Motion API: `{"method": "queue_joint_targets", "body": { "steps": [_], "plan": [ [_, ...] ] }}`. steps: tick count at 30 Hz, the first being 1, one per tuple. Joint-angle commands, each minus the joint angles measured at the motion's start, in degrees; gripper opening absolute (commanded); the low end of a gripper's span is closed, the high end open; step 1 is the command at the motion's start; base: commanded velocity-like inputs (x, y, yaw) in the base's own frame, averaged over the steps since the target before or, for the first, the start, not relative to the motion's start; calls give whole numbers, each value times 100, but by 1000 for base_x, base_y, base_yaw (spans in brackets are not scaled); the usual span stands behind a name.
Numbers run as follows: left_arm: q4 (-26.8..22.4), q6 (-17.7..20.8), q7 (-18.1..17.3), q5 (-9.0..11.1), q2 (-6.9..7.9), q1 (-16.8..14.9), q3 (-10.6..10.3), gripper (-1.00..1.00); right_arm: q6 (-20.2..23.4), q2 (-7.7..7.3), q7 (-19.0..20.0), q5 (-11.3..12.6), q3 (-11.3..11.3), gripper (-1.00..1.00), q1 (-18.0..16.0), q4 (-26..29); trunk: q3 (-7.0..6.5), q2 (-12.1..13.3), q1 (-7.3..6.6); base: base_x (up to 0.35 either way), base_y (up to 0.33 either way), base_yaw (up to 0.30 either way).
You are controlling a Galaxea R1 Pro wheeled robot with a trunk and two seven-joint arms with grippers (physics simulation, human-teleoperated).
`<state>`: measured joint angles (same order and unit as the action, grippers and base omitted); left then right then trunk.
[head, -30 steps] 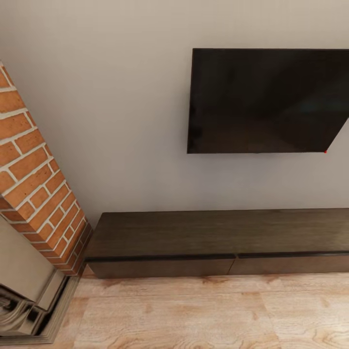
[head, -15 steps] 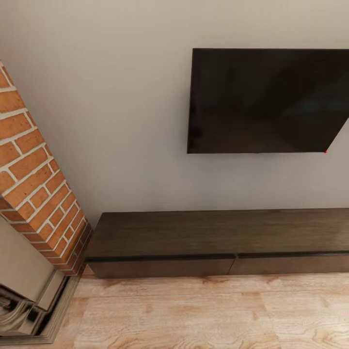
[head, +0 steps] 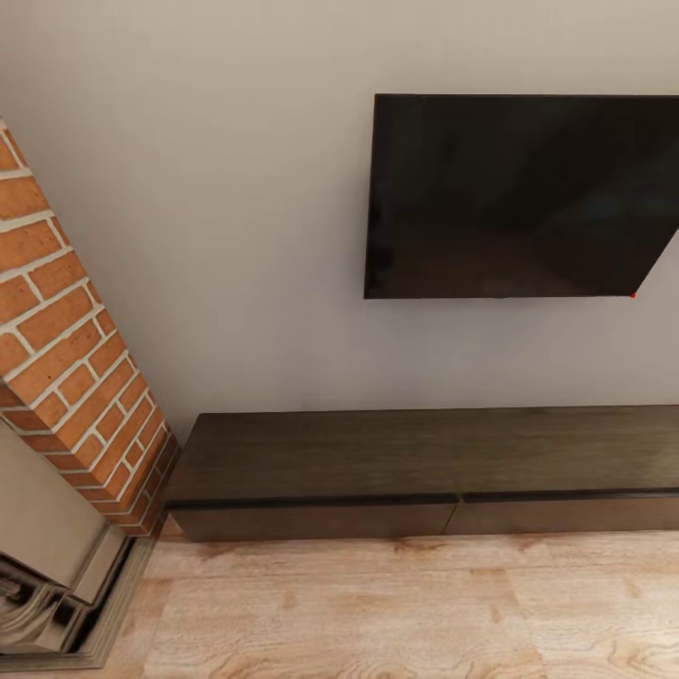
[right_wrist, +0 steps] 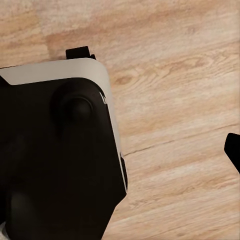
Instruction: Place each of the two pumpkins and all three candles from the living room inside a cabinet in the living room (use any cabinet), then make sure every cabinet is closed, and position the cauldron so it is next to a table in the living room.
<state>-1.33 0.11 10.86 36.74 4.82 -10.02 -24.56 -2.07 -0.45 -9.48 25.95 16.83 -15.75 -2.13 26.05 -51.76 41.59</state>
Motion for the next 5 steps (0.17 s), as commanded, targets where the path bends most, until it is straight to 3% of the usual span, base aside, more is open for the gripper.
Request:
{"method": "queue_joint_targets", "body": {
  "steps": [1,5],
  "plan": [
    [-8,2,21,48,1,0,-49,100,-21,2,-1,52,48,100,-7,-15,5,-4,0,0,0,0],
    [-8,1,21,47,1,-2,-49,100,-21,2,-1,54,48,100,-7,-15,5,-4,0,0,0,0]
  ]
}}
